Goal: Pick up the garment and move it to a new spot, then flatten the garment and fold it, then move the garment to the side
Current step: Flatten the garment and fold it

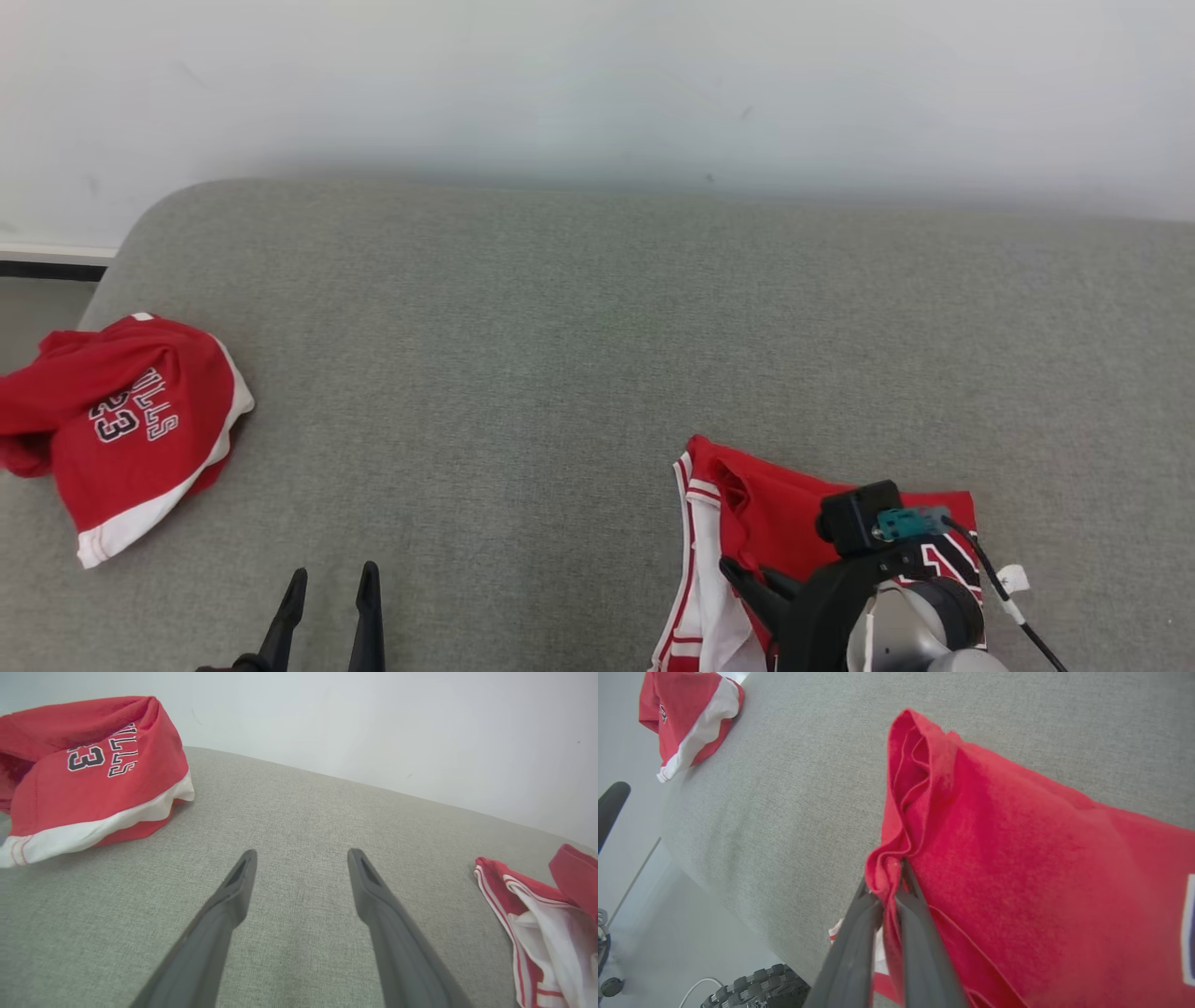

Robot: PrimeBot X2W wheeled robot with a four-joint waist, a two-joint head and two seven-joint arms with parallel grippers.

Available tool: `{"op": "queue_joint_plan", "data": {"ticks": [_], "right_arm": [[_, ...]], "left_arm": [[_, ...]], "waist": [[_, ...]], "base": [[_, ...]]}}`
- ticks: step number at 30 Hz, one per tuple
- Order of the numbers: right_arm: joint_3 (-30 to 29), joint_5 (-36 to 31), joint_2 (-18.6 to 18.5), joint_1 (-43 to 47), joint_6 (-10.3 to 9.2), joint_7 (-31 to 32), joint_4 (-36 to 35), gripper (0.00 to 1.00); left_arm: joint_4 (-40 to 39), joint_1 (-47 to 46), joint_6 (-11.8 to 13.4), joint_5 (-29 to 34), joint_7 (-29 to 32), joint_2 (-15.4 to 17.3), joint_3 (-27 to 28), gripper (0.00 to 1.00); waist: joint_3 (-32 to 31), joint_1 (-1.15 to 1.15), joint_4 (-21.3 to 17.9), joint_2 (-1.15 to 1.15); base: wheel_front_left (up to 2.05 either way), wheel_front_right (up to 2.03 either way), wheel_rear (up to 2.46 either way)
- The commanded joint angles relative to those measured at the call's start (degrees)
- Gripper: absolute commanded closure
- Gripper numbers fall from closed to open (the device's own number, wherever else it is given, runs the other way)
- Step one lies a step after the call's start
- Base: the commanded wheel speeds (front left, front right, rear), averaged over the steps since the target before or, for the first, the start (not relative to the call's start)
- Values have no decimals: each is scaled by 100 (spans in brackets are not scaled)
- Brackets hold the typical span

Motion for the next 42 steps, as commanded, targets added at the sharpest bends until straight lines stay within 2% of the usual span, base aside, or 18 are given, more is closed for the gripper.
{"op": "queue_joint_plan", "data": {"ticks": [1,13,14,15,16,25,37,42], "right_arm": [[49,38,20,-111,-13,-84,122,100],[59,-191,179,-378,-13,-419,898,100],[60,-193,186,-383,-13,-439,933,86],[62,-193,193,-391,-13,-461,953,52],[51,-167,204,-401,-13,-507,958,0],[-265,-34,229,-321,-13,-802,556,0],[-1784,-712,96,228,-13,-1446,-102,0],[-2161,-1181,-19,543,-13,-2555,-45,0]], "left_arm": [[12,59,14,5,-38,-14,-17,0],[9,133,49,-17,-58,-34,-78,0],[4,134,62,-22,-60,-32,-72,0],[-3,140,70,-28,-63,-26,-67,0],[-8,143,75,-30,-64,-20,-62,0],[-50,148,111,-52,-67,-12,-43,0],[-98,210,122,-63,-79,-21,-55,0],[-146,268,141,-53,-86,-36,31,0]], "waist": [[-44,1,85,0],[-109,1,267,0],[-111,1,271,0],[-112,1,272,0],[-109,1,269,0],[-93,1,192,0],[-175,1,11,0],[-270,1,-112,0]], "base": [[0,0,0],[0,0,0],[0,0,0],[0,0,0],[0,0,0],[0,0,0],[0,0,0],[0,0,0]]}}
